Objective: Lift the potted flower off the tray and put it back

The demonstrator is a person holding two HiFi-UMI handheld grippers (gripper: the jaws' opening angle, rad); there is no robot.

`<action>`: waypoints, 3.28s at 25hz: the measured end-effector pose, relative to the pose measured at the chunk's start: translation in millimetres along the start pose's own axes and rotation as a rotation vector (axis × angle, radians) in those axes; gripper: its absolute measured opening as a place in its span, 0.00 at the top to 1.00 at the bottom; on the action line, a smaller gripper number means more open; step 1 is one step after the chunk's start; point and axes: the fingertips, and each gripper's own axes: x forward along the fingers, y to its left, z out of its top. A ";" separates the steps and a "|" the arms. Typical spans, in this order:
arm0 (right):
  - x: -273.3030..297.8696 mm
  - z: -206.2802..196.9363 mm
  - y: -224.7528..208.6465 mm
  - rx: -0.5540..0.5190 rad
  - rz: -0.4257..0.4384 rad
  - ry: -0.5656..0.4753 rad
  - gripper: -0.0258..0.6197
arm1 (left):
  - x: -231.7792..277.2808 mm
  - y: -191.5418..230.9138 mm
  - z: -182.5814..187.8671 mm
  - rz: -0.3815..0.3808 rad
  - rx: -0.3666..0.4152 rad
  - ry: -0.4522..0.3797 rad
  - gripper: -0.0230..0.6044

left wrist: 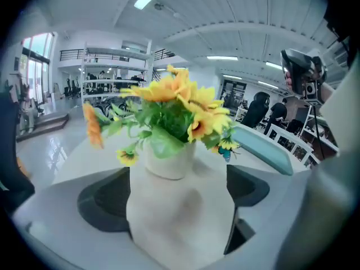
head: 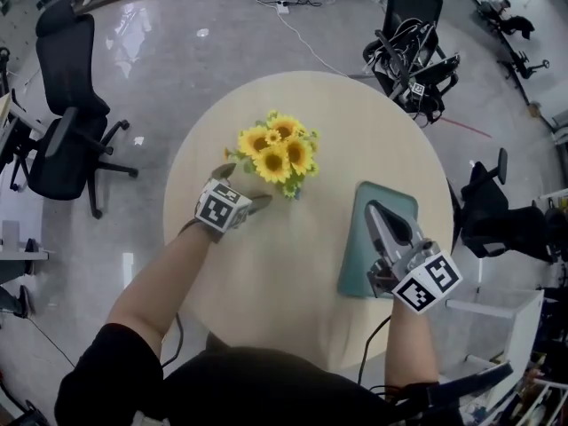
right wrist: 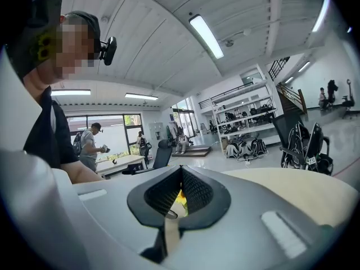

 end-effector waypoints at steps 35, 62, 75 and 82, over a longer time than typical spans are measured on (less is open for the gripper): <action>-156.6 100.6 96.1 -0.049 -0.103 -0.095 0.94 | -329.1 -203.1 232.2 -0.262 0.066 -0.570 0.80; -222.6 104.0 77.4 -0.039 -0.163 -0.171 0.94 | -329.2 -286.8 217.6 -0.400 0.041 -0.590 0.95; -223.8 105.8 67.7 -0.056 -0.166 -0.153 0.94 | -305.0 -256.7 206.0 -0.314 0.075 -0.554 0.63; -197.3 107.0 56.7 -0.059 -0.158 -0.137 0.94 | -273.1 -213.0 184.5 -0.247 0.066 -0.487 0.45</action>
